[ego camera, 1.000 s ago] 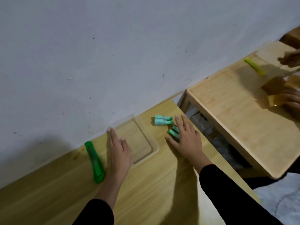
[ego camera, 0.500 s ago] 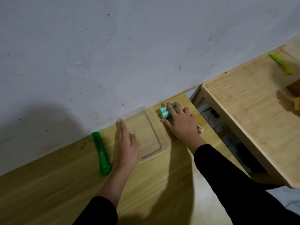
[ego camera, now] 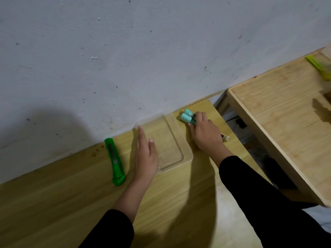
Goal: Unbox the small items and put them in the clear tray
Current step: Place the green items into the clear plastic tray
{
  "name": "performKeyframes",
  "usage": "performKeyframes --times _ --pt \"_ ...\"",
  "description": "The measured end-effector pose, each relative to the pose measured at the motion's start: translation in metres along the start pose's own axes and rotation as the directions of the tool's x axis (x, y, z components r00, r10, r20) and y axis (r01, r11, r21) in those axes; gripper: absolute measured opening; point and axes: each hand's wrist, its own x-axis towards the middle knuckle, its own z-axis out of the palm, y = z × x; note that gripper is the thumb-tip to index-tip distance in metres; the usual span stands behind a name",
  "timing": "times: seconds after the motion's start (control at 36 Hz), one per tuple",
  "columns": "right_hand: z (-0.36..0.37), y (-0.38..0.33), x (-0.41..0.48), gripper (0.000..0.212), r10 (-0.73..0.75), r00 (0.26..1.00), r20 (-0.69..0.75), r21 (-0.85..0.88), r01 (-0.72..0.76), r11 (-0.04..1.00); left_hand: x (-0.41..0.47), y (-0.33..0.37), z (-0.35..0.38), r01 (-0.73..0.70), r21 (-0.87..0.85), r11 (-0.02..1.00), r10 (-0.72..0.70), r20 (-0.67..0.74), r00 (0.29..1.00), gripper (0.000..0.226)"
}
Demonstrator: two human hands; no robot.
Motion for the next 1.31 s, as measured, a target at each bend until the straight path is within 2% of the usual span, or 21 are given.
performKeyframes --times 0.31,0.44,0.64,0.83,0.97,1.11,1.19,1.31 --pt "-0.002 0.001 -0.003 0.038 0.03 0.999 -0.032 -0.059 -0.032 0.998 -0.004 0.002 0.003 -0.007 -0.011 1.0 0.007 0.021 1.0 0.058" --pt "0.001 0.003 -0.003 0.034 0.023 0.999 -0.026 0.022 -0.022 1.0 -0.004 0.002 0.004 -0.007 -0.013 1.0 0.007 0.016 1.0 0.058" --pt "0.0 0.004 -0.003 0.033 0.01 1.0 -0.023 0.047 -0.009 0.999 -0.004 0.003 0.007 -0.002 -0.013 1.0 0.003 0.017 1.0 0.057" --pt "-0.006 0.002 -0.005 0.034 0.076 0.996 -0.04 0.142 -0.07 0.987 -0.003 0.002 0.008 -0.001 -0.024 1.0 0.001 0.008 1.0 0.056" --pt "-0.022 -0.015 -0.008 0.033 0.096 0.992 -0.08 0.235 -0.075 0.969 -0.006 0.006 0.012 0.016 -0.082 0.996 -0.02 -0.038 0.999 0.056" --pt "-0.036 -0.055 -0.014 0.029 0.101 0.99 -0.093 0.417 -0.053 0.907 -0.008 0.014 0.019 0.052 -0.2 0.979 -0.074 -0.107 0.991 0.054" --pt "-0.036 -0.078 -0.019 0.028 0.086 0.995 -0.043 0.467 -0.056 0.882 -0.008 0.014 0.021 0.049 -0.26 0.964 -0.081 -0.111 0.991 0.055" --pt "-0.027 -0.093 -0.021 0.03 0.091 0.993 0.079 0.423 -0.117 0.899 -0.008 0.009 0.022 0.072 -0.365 0.928 -0.114 -0.095 0.989 0.059"
